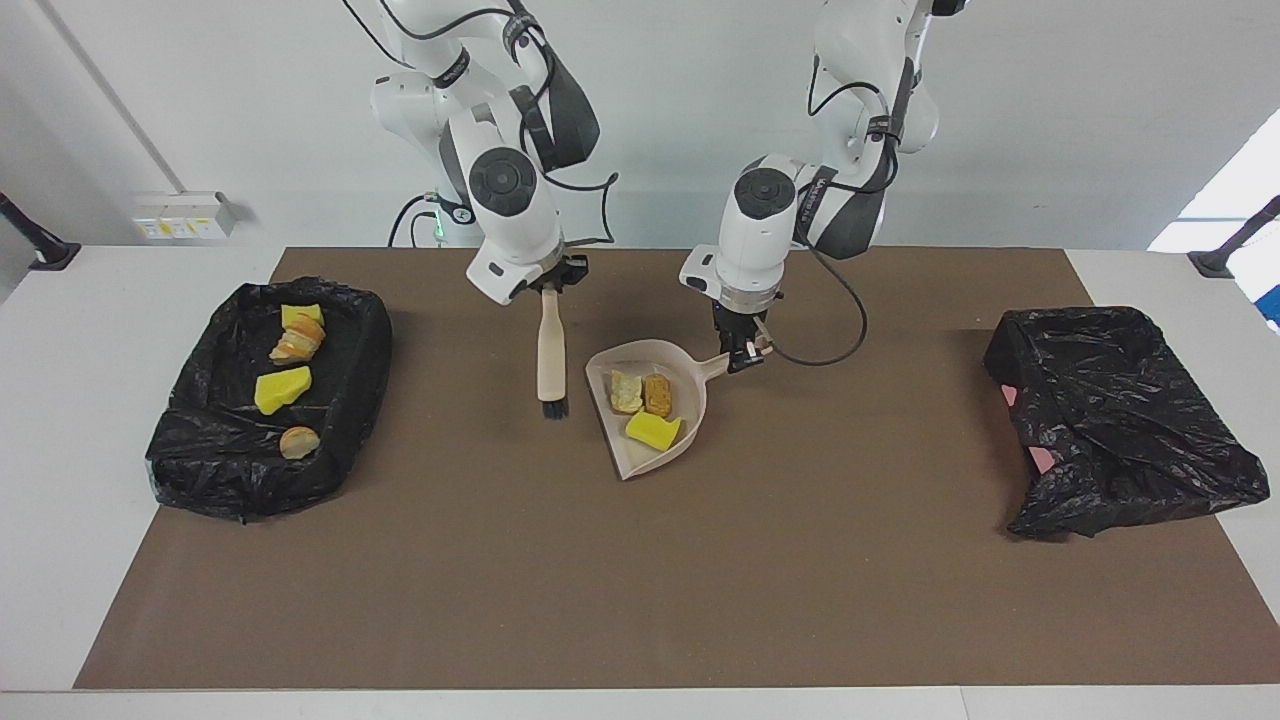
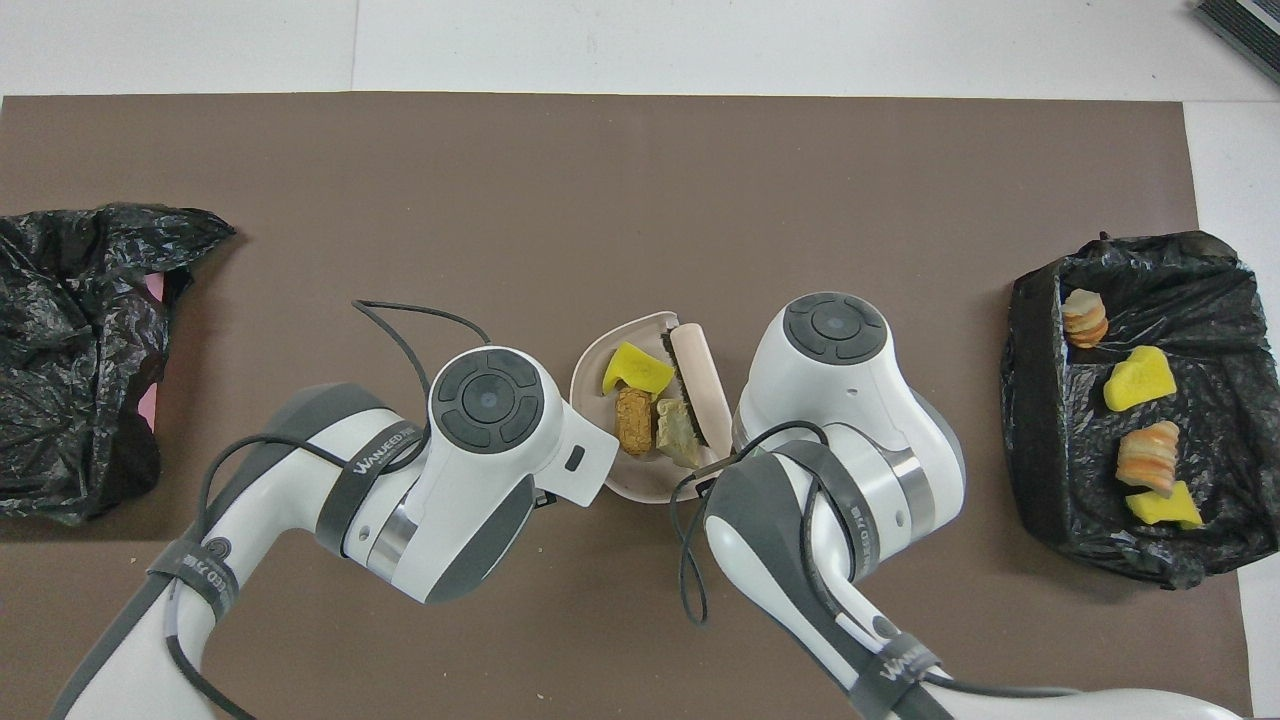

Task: Sweep and dump trash in bin
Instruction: 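Carry the loaded dustpan with the left gripper over the other black bag, then tip the dustpan into the bag while the right gripper sets down the brush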

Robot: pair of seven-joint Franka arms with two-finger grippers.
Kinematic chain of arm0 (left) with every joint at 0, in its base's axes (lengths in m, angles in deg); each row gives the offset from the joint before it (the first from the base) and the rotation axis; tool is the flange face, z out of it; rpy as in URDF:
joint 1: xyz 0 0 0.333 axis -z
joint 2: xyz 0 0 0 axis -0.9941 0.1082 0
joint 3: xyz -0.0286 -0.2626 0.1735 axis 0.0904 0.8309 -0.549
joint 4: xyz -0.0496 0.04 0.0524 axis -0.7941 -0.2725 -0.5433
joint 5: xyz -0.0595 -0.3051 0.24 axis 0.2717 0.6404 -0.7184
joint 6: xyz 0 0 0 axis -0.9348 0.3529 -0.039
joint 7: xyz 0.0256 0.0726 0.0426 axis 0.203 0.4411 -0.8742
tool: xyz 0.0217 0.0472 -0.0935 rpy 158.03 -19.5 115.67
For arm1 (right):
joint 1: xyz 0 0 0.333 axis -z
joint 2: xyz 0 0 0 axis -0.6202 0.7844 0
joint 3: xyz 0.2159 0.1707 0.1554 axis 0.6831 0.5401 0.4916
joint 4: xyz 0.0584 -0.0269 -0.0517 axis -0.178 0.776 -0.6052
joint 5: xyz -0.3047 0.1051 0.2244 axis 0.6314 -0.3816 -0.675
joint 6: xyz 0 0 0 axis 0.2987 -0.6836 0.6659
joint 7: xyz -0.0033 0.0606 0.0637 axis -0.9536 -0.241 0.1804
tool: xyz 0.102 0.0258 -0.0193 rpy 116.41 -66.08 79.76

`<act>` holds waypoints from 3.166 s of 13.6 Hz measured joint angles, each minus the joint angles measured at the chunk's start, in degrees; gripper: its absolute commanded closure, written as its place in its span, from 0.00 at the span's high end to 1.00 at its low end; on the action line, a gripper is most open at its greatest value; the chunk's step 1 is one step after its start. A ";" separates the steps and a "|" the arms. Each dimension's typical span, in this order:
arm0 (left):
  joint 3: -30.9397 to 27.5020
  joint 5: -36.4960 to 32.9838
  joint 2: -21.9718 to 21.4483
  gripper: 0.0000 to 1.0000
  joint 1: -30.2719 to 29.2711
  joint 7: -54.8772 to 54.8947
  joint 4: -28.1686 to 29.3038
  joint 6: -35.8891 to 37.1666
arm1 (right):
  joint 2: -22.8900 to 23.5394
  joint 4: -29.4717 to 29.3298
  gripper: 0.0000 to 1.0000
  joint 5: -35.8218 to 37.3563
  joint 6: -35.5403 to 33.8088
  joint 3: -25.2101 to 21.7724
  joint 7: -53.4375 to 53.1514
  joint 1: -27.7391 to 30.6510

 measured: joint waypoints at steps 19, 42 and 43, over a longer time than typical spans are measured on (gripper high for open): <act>-0.87 6.74 -0.48 0.00 -43.44 58.53 -21.11 26.92 | -6.71 19.54 0.00 -11.40 13.82 0.98 -17.44 -18.78; -0.14 -44.00 0.49 0.00 -54.02 56.81 -22.93 6.73 | 1.88 11.94 1.00 -10.26 24.08 0.06 -11.84 -13.40; -0.12 -45.42 0.30 0.00 -53.59 56.81 -23.05 6.73 | 1.88 9.94 1.00 -9.74 22.87 -0.08 -11.08 -11.53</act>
